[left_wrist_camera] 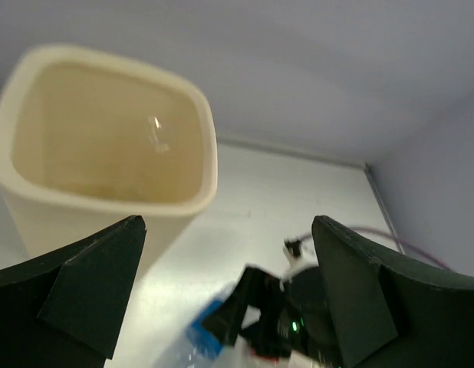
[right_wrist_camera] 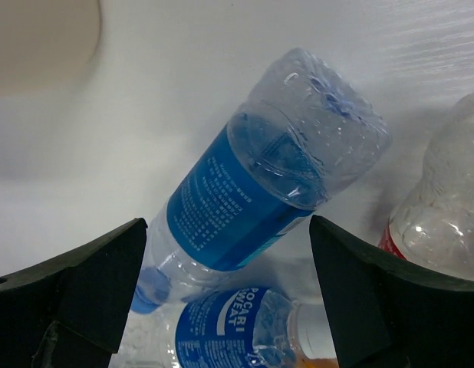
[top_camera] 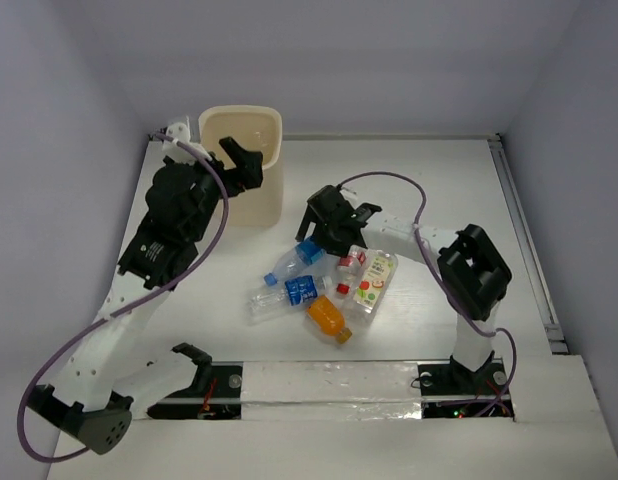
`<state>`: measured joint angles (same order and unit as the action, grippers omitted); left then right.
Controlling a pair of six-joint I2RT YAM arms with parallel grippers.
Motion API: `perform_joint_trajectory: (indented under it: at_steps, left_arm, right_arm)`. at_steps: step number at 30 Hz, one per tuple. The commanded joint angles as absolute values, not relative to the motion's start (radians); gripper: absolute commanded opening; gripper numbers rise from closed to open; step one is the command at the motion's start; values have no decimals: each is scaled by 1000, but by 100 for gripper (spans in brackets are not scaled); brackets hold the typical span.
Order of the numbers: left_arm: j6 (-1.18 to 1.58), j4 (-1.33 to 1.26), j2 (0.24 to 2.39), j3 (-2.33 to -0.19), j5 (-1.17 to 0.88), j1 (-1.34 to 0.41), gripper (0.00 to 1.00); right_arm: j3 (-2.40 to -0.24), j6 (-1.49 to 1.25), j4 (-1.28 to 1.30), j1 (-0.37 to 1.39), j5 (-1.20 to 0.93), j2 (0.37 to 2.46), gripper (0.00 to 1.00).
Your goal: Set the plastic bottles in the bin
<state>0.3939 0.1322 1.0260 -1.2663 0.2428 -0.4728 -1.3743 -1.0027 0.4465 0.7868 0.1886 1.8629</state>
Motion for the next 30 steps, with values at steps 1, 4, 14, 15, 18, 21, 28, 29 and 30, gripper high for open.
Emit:
perform_joint_trajectory:
  at_steps: [1, 4, 14, 15, 18, 21, 28, 29, 30]
  left_arm:
    - [466, 270, 974, -1165, 129, -486, 89]
    - [511, 340, 890, -1076, 63, -486, 88]
    - [571, 532, 750, -937, -54, -486, 89]
    - [566, 546, 752, -937, -72, -486, 89]
    - [548, 592, 784, -939, -130, -486, 89]
    - [551, 615, 790, -927, -167, -486, 89]
    - [522, 656, 796, -949, -127, -486, 88]
    - [520, 673, 796, -962, -118, -486, 88]
    - [520, 679, 795, -971, -95, -486, 88]
  right_arm:
    - [-1453, -1074, 462, 782, 224, 1919, 92]
    - [-1491, -1089, 482, 773, 224, 1969, 92]
    - [-1624, -1097, 523, 741, 189, 2100, 85]
    - [-1635, -1103, 525, 741, 184, 2115, 83]
    - [-1666, -1127, 523, 741, 195, 2102, 71]
    - [-1681, -1135, 500, 741, 234, 2048, 66]
    - [-1721, -996, 577, 741, 434, 1813, 63]
    - [-1720, -976, 583, 741, 457, 1755, 63]
    - [-1720, -935, 589, 741, 504, 1728, 63]
